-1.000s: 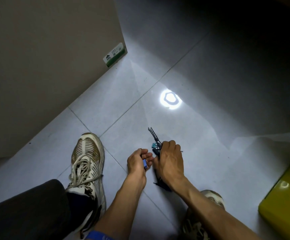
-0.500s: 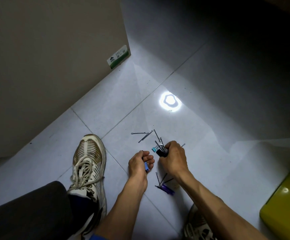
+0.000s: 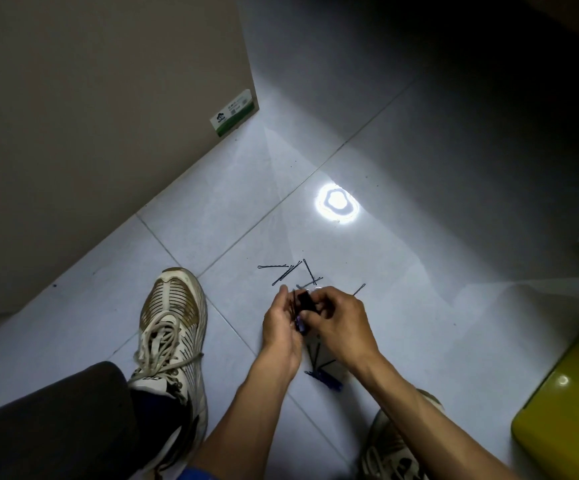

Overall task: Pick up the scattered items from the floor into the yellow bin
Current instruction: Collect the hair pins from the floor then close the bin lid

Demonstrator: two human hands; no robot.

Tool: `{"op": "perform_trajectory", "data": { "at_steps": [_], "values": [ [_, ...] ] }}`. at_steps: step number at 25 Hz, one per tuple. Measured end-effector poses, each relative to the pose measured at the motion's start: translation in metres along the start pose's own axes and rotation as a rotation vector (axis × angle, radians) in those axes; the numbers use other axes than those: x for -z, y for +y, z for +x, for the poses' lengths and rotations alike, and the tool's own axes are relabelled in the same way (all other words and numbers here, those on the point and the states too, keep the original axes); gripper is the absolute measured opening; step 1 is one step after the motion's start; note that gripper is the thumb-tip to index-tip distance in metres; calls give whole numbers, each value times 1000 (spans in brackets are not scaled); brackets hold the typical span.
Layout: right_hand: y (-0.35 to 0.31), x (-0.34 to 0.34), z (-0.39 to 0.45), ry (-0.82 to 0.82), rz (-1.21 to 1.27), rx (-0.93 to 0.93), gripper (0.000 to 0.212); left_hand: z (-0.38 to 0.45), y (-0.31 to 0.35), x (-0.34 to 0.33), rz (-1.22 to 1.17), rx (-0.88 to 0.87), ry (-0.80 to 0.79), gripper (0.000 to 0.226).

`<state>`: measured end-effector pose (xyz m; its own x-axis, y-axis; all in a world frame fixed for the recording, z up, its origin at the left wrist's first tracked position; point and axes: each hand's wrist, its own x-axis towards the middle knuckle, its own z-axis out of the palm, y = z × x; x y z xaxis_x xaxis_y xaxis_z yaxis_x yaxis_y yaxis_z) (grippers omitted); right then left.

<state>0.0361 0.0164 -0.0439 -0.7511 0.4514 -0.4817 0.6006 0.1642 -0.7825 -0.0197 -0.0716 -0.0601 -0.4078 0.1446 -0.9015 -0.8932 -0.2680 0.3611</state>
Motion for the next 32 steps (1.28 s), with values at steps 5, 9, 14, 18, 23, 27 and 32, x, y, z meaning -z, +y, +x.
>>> {"op": "perform_trajectory", "data": {
  "at_steps": [5,9,14,18,23,27,32],
  "values": [
    [-11,10,-17,-53,-40,207,23,-6,3,-10,-77,50,-101,43],
    [-9,13,-23,-108,-76,251,25,-11,1,-6,-19,93,-83,29],
    [9,16,-19,109,-157,185,14,-10,4,10,101,72,4,26],
    [38,28,-8,41,-810,79,35,-8,7,17,81,71,45,25],
    [35,15,7,10,-928,135,15,-12,6,13,78,78,33,25],
    [27,19,20,46,-902,128,16,-11,11,13,63,65,38,23],
    [28,6,9,9,-884,34,27,-7,10,14,68,58,47,21]
  ]
}}
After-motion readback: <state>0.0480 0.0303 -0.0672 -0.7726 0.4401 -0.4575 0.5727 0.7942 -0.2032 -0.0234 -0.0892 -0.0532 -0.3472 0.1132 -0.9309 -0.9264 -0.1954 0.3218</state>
